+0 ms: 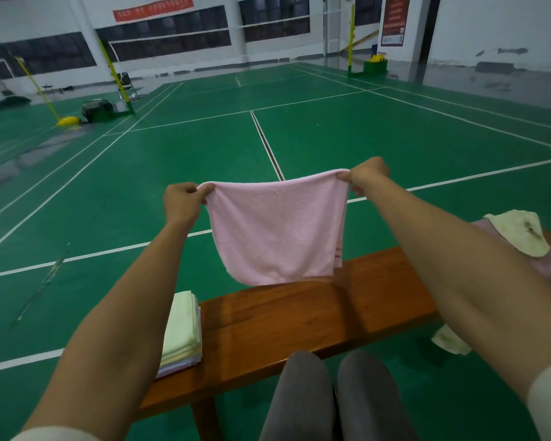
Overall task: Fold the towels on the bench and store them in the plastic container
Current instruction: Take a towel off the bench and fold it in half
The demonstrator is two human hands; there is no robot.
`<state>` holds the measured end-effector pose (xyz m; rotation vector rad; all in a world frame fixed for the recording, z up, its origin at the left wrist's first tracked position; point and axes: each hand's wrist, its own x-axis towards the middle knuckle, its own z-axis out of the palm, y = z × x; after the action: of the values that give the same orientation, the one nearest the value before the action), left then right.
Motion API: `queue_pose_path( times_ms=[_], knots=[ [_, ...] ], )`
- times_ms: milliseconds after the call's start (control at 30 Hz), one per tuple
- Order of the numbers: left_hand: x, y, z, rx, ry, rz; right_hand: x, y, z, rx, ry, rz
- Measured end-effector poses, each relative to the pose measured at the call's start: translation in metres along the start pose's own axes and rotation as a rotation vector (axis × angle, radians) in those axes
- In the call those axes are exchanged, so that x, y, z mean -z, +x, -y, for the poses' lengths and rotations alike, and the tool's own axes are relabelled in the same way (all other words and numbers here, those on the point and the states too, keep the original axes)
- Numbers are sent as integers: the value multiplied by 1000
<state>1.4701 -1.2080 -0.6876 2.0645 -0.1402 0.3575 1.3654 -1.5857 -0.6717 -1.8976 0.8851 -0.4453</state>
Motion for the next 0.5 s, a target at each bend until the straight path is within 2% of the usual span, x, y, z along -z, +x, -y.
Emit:
queue_pose_path(
  times_ms=[133,200,367,500],
  knots=[
    [-2,-3,-1,8,4,24,-4,4,-5,11,147,56],
    [-4,-4,-3,12,11,46,-2,3,-5,100,45,70],
    [-9,-2,4,26,34,53,1,-2,0,333,-423,22],
    [-9,0,8,26,42,39,1,-3,6,358,-424,-55]
  ],
)
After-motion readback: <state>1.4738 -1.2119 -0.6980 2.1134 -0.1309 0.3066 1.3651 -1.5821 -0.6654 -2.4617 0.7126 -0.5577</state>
